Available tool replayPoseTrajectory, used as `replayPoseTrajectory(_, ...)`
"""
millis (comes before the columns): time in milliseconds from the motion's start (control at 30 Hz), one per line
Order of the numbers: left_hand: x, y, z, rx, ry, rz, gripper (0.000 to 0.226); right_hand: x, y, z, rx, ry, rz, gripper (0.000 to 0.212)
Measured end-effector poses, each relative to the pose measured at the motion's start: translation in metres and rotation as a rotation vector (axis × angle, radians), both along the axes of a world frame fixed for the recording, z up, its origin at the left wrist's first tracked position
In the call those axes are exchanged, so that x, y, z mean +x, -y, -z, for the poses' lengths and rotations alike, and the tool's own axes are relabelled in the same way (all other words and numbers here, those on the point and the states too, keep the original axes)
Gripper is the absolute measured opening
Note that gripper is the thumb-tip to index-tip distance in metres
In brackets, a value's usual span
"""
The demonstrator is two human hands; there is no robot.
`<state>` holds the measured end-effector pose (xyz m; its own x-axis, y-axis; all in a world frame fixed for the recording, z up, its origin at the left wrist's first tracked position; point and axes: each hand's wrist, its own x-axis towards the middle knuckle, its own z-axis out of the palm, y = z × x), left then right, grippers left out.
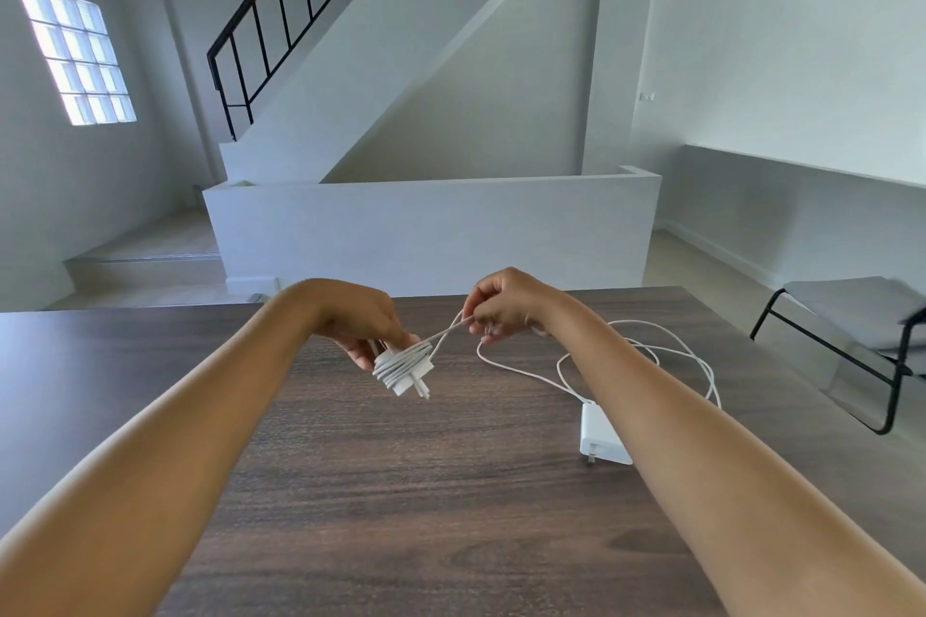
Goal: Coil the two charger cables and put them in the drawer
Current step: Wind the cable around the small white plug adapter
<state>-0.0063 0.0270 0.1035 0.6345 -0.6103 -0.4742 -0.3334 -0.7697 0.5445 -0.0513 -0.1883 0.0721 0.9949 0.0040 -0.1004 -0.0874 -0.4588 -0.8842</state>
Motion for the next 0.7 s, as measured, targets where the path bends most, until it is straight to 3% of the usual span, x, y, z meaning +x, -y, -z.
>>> replayPoseTrajectory(167, 0.005, 0.005, 0.027, 0.047, 0.292, -0.022, 0.049, 0.006, -0.002, 0.007, 0.270, 0.051, 0.258, 0.029)
replayPoseTrajectory(333, 0.014, 0.009, 0.047, -0.016, 0.426, -0.047, 0.050, 0.010, -0.002, 0.017, 0.386, 0.180, 0.527, 0.035)
replayPoseTrajectory(533, 0.022, 0.014, 0.055, -0.048, 0.598, -0.186, 0.049, 0.013, 0.007, 0.029, 0.092, 0.332, 0.698, 0.022)
replayPoseTrajectory(600, 0.027, 0.012, 0.056, -0.102, 0.656, -0.269, 0.045, 0.011, 0.005, 0.030, -0.059, 0.303, 0.661, 0.018)
replayPoseTrajectory(700, 0.028, 0.014, 0.055, -0.195, 0.807, -0.408, 0.042, 0.007, -0.001, 0.028, -0.250, 0.252, 0.542, 0.031)
